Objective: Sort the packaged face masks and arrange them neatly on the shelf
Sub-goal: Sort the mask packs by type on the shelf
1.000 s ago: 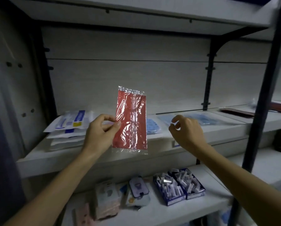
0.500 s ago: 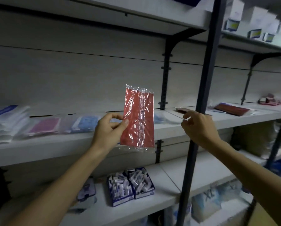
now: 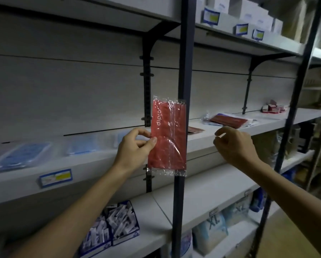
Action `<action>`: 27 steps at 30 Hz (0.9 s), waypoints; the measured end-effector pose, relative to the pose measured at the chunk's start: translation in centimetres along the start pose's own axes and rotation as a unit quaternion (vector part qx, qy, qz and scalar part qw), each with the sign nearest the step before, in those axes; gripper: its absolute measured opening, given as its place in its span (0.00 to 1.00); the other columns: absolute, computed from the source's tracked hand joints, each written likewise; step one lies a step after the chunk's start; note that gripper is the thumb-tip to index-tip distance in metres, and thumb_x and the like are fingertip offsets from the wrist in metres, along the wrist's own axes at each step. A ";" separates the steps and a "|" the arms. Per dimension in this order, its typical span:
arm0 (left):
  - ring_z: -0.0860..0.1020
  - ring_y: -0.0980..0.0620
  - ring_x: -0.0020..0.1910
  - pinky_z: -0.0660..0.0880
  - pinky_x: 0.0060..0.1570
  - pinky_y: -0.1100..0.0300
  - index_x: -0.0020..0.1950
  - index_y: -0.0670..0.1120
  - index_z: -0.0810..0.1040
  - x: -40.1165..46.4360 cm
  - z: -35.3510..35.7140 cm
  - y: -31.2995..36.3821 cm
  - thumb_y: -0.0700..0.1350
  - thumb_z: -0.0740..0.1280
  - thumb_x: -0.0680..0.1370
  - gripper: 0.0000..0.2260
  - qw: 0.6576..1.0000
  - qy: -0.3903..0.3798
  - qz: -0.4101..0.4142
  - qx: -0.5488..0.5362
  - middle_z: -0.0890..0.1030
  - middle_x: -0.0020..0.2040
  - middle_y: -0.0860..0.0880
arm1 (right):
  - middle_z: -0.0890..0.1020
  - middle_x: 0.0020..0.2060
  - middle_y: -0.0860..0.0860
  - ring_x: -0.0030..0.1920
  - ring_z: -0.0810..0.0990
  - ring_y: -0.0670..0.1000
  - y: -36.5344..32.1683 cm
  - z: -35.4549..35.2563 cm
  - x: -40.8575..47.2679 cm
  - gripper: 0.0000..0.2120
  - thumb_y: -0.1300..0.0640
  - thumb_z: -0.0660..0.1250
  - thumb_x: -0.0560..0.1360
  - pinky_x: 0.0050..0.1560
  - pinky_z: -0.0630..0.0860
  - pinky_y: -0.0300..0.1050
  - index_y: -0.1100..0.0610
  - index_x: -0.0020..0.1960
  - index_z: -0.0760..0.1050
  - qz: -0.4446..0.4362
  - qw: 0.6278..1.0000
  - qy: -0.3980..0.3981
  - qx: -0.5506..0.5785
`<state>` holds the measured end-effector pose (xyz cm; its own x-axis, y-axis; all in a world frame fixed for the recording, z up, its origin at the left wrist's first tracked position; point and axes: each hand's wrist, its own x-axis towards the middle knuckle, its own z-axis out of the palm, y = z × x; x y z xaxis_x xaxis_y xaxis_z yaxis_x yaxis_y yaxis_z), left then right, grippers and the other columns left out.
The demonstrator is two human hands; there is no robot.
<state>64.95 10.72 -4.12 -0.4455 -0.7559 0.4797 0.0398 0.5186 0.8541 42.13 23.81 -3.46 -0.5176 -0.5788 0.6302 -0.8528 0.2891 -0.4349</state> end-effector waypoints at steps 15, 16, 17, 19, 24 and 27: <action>0.84 0.50 0.41 0.80 0.47 0.46 0.49 0.50 0.76 10.3 15.4 -0.4 0.49 0.71 0.75 0.07 1.000 -0.009 0.024 0.013 0.85 0.39 0.48 | 0.85 0.45 0.58 0.36 0.75 0.50 13.1 1.6 12.1 0.05 0.62 0.68 0.75 0.33 0.67 0.35 0.62 0.49 0.81 -0.063 0.998 0.027 -0.014; 0.84 0.52 0.40 0.80 0.44 0.51 0.48 0.51 0.75 10.6 16.1 -0.2 0.50 0.71 0.75 0.07 0.999 0.004 0.028 0.025 0.85 0.39 0.49 | 0.85 0.45 0.58 0.35 0.74 0.49 13.5 1.6 12.7 0.05 0.63 0.68 0.75 0.32 0.64 0.33 0.62 0.49 0.81 -0.073 0.997 0.031 -0.009; 0.83 0.54 0.39 0.78 0.41 0.56 0.48 0.50 0.75 10.8 16.8 0.0 0.49 0.71 0.75 0.07 0.999 0.017 0.033 0.033 0.85 0.39 0.50 | 0.85 0.44 0.57 0.34 0.73 0.48 13.9 1.6 13.3 0.06 0.64 0.67 0.76 0.31 0.62 0.31 0.63 0.50 0.81 -0.081 0.996 0.033 -0.003; 0.83 0.55 0.36 0.77 0.35 0.61 0.48 0.47 0.75 11.1 18.2 0.7 0.46 0.70 0.76 0.05 0.997 0.031 0.051 0.046 0.84 0.39 0.49 | 0.83 0.41 0.55 0.33 0.71 0.47 14.7 1.7 14.4 0.06 0.63 0.67 0.76 0.30 0.60 0.30 0.63 0.49 0.81 -0.085 0.996 0.036 -0.001; 0.83 0.54 0.34 0.75 0.30 0.63 0.49 0.48 0.75 12.9 21.7 2.0 0.46 0.69 0.77 0.05 0.996 0.046 0.043 0.066 0.85 0.39 0.49 | 0.85 0.39 0.55 0.39 0.81 0.56 18.6 3.6 18.4 0.07 0.57 0.68 0.75 0.38 0.77 0.48 0.59 0.46 0.82 -0.070 0.997 0.024 0.029; 0.84 0.51 0.37 0.81 0.37 0.55 0.50 0.48 0.74 13.8 23.9 1.5 0.45 0.69 0.77 0.05 0.997 0.063 0.004 0.046 0.85 0.42 0.47 | 0.84 0.38 0.52 0.36 0.78 0.53 21.0 4.4 20.6 0.08 0.53 0.67 0.76 0.33 0.69 0.44 0.56 0.45 0.80 -0.092 0.995 0.013 0.032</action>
<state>37.50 10.59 -0.96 -0.3297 -0.7926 0.5129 -0.0423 0.5551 0.8307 13.91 14.62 -2.44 -0.3564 -0.5967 0.7190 -0.9272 0.1307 -0.3511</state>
